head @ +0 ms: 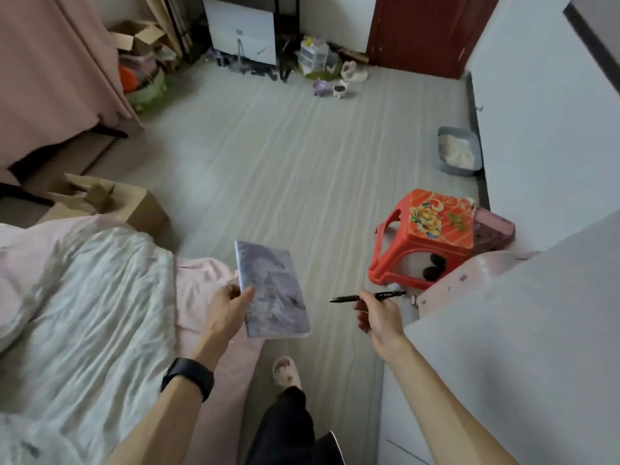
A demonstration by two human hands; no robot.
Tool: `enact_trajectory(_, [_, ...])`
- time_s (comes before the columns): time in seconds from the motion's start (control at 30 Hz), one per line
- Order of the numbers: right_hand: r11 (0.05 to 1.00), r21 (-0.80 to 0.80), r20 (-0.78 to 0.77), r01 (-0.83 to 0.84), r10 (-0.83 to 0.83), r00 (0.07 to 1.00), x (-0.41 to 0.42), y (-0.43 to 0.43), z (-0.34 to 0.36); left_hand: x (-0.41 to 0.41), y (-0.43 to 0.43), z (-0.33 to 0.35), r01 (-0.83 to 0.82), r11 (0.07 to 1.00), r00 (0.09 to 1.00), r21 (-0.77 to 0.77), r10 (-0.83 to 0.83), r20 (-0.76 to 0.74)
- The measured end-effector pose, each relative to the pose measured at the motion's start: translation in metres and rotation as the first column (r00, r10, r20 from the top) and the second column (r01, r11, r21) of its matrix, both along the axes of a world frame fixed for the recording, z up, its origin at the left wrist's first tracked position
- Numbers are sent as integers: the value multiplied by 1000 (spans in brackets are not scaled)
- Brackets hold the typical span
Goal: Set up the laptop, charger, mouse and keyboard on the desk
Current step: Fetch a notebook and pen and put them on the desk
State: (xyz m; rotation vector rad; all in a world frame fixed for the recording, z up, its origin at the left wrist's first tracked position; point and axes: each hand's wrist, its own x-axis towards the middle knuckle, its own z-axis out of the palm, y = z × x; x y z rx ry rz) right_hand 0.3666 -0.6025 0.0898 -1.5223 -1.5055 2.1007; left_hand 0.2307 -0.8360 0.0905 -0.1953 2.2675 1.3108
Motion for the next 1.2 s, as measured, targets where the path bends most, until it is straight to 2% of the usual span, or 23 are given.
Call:
enact_trajectory(0.4, [1000,25,52,4,-6,999,-271,184,-18,-279,176,-35,59,993,996,-105,-52,68])
enact_trajectory(0.53, [998,56,46,31,-33,998,-356,248,-7,-378,240,-24,103,994,988,-45,-98,117])
enact_trajectory(0.63, [998,53,34,41,-42,999,-430,293,-6,-454,289,-15,141,990,988,-23,-139,71])
enact_trajectory(0.73, [998,44,27,37,-38,999,-518,337,-15,-533,336,-15,108,994,994,-15,-107,23])
enact_trajectory(0.83, [999,21,34,-32,31,999,-610,378,-28,-610,373,-21,47,999,997,15,-48,67])
enact_trajectory(1.03, [972,61,46,-229,226,973,-806,432,-11,-764,413,-4,-63,998,996,-14,64,58])
enact_trajectory(1.2, [945,92,30,-314,312,950,-966,454,3,-893,425,-4,-176,984,983,6,176,60])
